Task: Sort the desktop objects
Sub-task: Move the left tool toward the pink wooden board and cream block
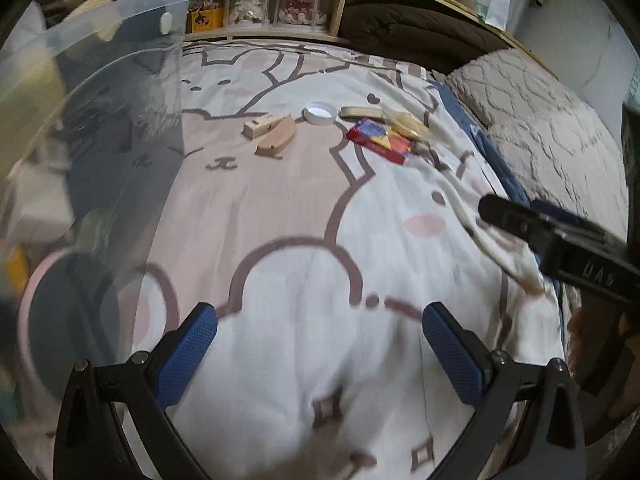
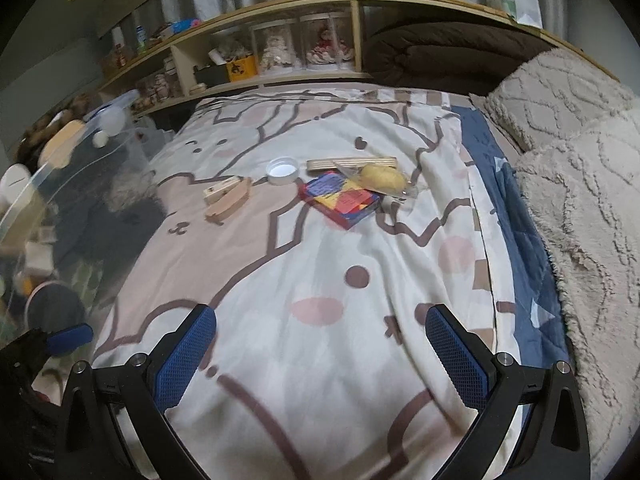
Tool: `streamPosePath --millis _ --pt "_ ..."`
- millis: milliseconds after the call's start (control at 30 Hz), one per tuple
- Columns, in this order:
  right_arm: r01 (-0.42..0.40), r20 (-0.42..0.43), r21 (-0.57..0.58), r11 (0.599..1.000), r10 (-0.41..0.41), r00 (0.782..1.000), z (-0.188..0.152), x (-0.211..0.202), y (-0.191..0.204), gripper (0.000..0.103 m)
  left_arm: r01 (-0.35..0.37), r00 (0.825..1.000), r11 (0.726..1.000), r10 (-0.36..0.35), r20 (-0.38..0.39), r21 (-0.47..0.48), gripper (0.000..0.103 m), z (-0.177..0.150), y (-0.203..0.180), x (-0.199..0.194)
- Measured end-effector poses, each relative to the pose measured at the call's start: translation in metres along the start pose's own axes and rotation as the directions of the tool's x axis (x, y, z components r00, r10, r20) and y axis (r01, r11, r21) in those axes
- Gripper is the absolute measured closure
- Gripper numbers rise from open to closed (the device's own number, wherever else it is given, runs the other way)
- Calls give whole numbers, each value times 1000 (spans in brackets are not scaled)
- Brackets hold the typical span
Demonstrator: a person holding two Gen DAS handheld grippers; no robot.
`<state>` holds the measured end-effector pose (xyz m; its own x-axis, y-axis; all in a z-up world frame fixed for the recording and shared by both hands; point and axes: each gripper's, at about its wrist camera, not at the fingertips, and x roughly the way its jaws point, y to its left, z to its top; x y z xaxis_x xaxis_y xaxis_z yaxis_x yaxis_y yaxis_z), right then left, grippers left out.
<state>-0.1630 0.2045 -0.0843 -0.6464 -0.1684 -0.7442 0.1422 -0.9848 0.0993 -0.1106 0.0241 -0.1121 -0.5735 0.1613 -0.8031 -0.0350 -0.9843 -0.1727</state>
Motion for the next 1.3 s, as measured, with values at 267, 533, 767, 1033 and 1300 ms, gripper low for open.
streamPosePath --millis 267,533,767,1033,1300 --pt "-23 -2 68 997 23 1000 3 39 -31 0 -35 999 999 35 35 24 0 27 5 48" --pt "-74 5 69 995 74 997 19 63 -40 0 -46 998 997 43 47 64 0 59 15 90" --pt "-180 36 71 981 177 983 38 76 -31 0 8 999 996 -12 36 93 0 77 19 119" --pt "-216 17 102 971 215 976 42 95 -27 0 64 997 997 -66 48 34 0 102 42 135" --pt "-245 12 148 958 246 969 32 116 -33 0 120 991 992 -117 68 -31 0 105 59 146"
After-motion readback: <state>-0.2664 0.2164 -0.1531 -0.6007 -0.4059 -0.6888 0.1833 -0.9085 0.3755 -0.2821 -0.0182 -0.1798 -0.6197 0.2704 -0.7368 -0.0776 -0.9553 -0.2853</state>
